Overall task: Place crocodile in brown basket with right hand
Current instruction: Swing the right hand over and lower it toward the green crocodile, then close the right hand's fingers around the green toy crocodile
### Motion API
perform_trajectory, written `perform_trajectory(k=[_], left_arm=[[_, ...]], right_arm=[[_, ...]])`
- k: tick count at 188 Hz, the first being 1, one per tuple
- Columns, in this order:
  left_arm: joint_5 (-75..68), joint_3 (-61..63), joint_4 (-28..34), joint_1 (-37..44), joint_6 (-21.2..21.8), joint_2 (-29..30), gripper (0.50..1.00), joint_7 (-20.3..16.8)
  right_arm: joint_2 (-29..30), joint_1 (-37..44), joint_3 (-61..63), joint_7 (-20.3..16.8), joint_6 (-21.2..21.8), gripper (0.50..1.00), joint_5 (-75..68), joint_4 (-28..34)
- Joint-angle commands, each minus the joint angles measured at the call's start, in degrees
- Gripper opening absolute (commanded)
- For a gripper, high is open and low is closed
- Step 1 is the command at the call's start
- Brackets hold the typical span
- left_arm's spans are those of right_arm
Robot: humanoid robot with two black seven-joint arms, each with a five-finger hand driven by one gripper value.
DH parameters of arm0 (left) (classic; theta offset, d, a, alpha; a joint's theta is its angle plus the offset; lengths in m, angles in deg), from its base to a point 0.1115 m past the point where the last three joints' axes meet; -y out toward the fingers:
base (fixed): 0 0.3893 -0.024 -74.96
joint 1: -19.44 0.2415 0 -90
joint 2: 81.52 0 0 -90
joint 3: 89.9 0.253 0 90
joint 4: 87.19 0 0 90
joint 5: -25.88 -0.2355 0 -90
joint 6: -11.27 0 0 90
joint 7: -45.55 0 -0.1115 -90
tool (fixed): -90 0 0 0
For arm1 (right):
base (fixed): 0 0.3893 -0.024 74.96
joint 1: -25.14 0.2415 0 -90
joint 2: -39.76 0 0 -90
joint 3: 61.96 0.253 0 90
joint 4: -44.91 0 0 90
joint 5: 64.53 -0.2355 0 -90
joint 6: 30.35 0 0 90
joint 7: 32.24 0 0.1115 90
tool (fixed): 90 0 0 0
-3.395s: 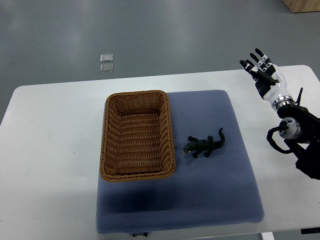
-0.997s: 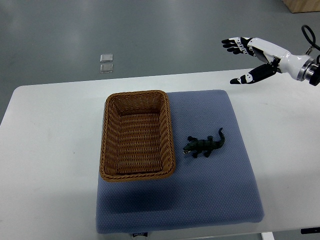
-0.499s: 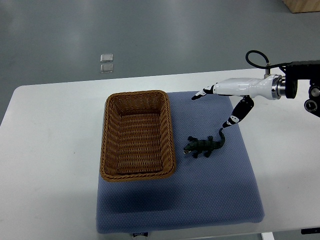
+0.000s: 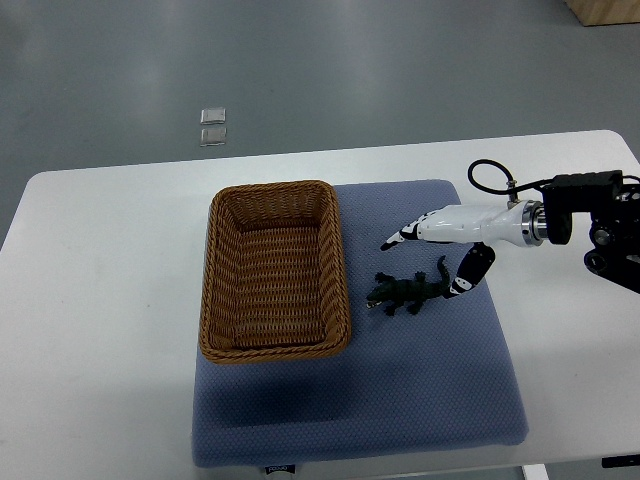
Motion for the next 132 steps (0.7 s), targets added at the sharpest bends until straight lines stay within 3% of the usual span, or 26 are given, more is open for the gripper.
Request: perform_trajectory(k=[1,58,132], left_arm=[[0.0,0.0,0.0,0.0,0.0,0.0,1.0,0.0],[0.0,0.0,0.0,0.0,0.0,0.0,1.0,0.0],[0.0,0.0,0.0,0.0,0.0,0.0,1.0,0.0]], right_arm=[[0.6,-0.5,0.0,0.0,-0.2,0.913,0.6,0.0],[1.4,-3.0,0.0,-0.1,-1.0,0.907,1.5,-0.3],[2.8,-4.3,-1.2,-1.7,-5.8,0.903,3.0,-1.6]])
